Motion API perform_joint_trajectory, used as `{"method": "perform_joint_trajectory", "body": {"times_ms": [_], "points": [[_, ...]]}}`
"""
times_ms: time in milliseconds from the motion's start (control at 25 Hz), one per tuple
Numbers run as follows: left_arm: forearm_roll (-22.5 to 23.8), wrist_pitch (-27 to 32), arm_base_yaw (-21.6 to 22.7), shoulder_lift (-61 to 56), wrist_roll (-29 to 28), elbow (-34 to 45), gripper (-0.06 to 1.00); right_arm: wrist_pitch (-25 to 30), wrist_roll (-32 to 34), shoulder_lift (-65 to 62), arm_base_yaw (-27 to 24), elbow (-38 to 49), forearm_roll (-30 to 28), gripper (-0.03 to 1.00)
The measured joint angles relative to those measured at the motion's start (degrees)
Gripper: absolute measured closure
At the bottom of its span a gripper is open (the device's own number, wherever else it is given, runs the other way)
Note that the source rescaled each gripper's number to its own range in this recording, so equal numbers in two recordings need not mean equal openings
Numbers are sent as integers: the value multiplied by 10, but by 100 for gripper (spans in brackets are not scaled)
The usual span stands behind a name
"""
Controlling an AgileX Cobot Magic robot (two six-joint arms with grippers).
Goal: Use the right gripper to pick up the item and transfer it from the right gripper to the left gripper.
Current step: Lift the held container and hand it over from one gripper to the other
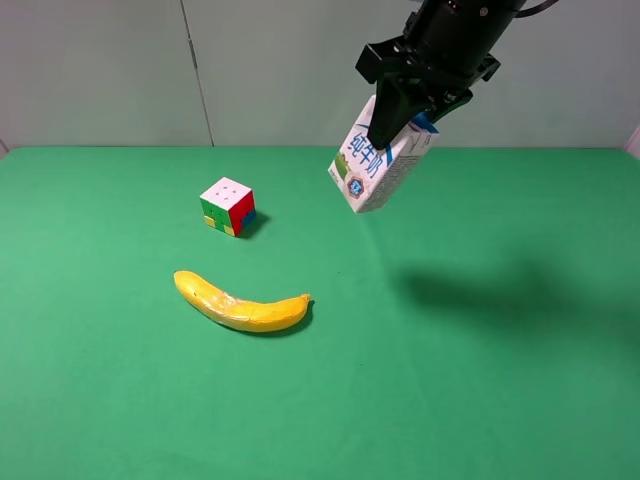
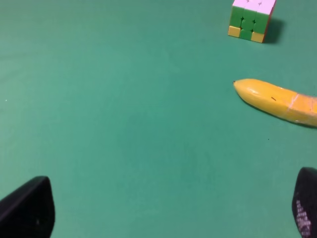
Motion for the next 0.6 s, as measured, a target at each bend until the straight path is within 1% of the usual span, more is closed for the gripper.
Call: {"method": "perform_joint_trajectory", "body": {"times_ms": [80,200,480,600], "points": [[0,0,0,0,0,0,3,-1,-28,0,0,0,32,96],[0,0,0,0,0,0,3,-1,-67,0,0,0,64,96],[0,0,0,0,0,0,3,-1,-157,0,0,0,129,96],[0,0,0,0,0,0,3,1,-197,0,0,0,147,96]]}}
